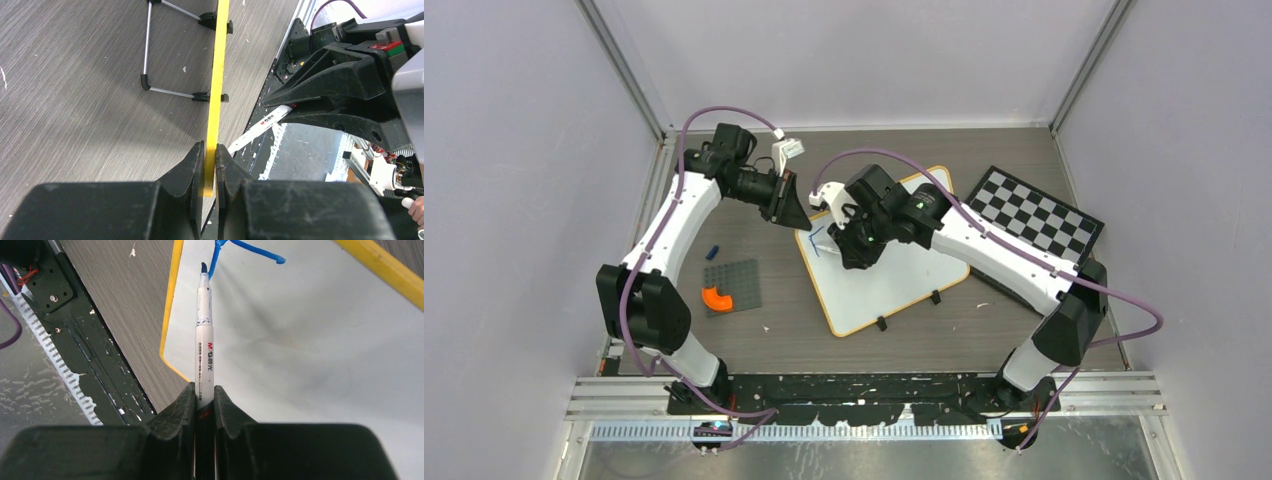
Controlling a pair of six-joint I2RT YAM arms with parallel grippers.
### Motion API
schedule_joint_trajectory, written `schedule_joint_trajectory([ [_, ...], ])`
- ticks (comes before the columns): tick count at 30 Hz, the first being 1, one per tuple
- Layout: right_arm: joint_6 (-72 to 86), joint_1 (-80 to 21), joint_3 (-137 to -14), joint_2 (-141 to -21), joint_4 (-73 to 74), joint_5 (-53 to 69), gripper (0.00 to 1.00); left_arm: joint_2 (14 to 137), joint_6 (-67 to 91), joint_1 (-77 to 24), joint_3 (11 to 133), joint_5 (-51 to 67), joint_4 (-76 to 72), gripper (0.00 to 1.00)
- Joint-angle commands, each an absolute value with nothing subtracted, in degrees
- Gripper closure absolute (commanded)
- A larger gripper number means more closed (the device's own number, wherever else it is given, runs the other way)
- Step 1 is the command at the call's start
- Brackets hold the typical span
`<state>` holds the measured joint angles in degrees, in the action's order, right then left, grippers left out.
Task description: Write a sentence on the whiteboard
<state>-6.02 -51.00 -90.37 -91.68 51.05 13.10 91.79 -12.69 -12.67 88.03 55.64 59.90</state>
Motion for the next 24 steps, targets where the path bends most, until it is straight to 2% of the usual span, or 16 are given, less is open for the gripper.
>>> schedule_joint_trajectory([
  [1,-5.80,-51.42,-92.77,-92.16,50.28,13.00,1.00,89.38,-12.48,-12.88,87.76,55.71,60.73,1.00],
  [24,-6.06,-47.69,-90.88,-90.56,51.37,9.60,1.00,89.73,-12.31,-12.83,87.93,55.55,60.58,1.00],
])
